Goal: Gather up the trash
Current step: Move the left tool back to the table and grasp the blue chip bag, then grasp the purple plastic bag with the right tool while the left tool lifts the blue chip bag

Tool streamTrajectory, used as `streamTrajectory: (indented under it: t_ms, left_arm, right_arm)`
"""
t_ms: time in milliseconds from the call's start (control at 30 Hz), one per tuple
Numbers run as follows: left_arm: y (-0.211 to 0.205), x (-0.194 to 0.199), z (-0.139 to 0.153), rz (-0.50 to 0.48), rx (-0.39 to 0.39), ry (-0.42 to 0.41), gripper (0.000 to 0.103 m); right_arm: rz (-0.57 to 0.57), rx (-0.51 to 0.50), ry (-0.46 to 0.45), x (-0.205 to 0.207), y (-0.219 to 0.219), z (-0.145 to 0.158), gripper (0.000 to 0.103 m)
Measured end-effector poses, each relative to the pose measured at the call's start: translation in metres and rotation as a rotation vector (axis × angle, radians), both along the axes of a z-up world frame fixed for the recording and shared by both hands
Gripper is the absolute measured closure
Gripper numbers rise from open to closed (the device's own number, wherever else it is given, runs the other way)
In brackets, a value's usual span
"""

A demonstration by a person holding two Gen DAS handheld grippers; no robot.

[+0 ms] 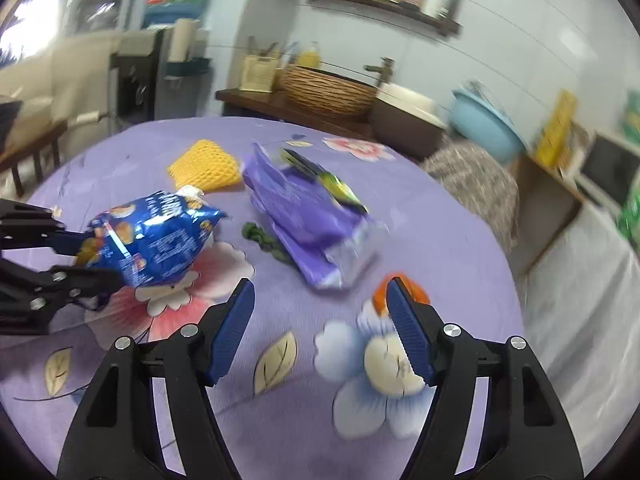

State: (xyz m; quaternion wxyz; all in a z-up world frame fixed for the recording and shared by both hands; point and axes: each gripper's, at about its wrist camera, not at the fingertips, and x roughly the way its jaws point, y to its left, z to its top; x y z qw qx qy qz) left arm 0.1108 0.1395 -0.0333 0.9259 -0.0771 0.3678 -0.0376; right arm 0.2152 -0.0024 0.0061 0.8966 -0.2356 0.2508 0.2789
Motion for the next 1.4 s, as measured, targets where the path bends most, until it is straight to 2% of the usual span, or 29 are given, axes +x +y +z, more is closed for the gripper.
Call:
streamTrajectory:
  t_ms: [100, 167, 300, 367, 400, 433, 467, 500, 533, 600, 900, 1067, 1400]
  left_arm:
    - [0.006, -0.004, -0.006, -0.003, -0.036, 0.019, 0.066]
    - [0.010, -0.005, -0.011, -0.007, -0.071, 0.032, 0.066]
    - [0.009, -0.011, -0.012, -0.012, -0.080, 0.029, 0.066]
    - [0.009, -0.015, -0.012, -0.020, -0.087, 0.028, 0.066]
    - [0.009, -0.017, -0.012, -0.021, -0.089, 0.027, 0.066]
    - [0.009, -0.017, -0.013, -0.023, -0.093, 0.028, 0.066]
    - [0.011, -0.019, -0.013, -0.022, -0.100, 0.028, 0.066]
    - [0.012, -0.019, -0.015, -0.023, -0.109, 0.030, 0.066]
    - [0.013, -0.019, -0.016, -0.023, -0.117, 0.032, 0.066]
    - [0.013, -0.021, -0.017, -0.026, -0.121, 0.030, 0.066]
    - [0.008, -0.024, -0.016, -0.030, -0.115, 0.020, 0.066]
    - [0.003, -0.029, -0.012, -0.030, -0.108, 0.009, 0.066]
    - [-0.017, -0.038, 0.011, -0.043, -0.079, -0.066, 0.066]
  right_arm:
    - [0.061, -0.039, -0.001, 0.015, 0.021, 0.003, 0.035]
    - [0.060, -0.077, -0.015, 0.027, 0.036, 0.004, 0.035]
    - [0.052, -0.145, -0.033, 0.047, 0.058, 0.003, 0.036]
    - [0.048, -0.204, -0.042, 0.053, 0.066, -0.003, 0.046]
    - [0.049, -0.227, -0.035, 0.056, 0.069, -0.007, 0.054]
    - [0.058, -0.256, -0.018, 0.060, 0.071, -0.013, 0.066]
    - [0.064, -0.269, -0.005, 0.061, 0.071, -0.017, 0.073]
    - [0.067, -0.280, 0.010, 0.062, 0.071, -0.021, 0.087]
    - [0.067, -0.279, 0.018, 0.062, 0.068, -0.024, 0.093]
    - [0.087, -0.245, 0.037, 0.055, 0.060, -0.028, 0.097]
    - [0.158, -0.136, 0.009, 0.003, 0.035, -0.022, 0.100]
    - [0.126, -0.056, -0.001, -0.018, 0.020, -0.011, 0.100]
    - [0.032, 0.130, -0.028, -0.056, -0.025, 0.010, 0.100]
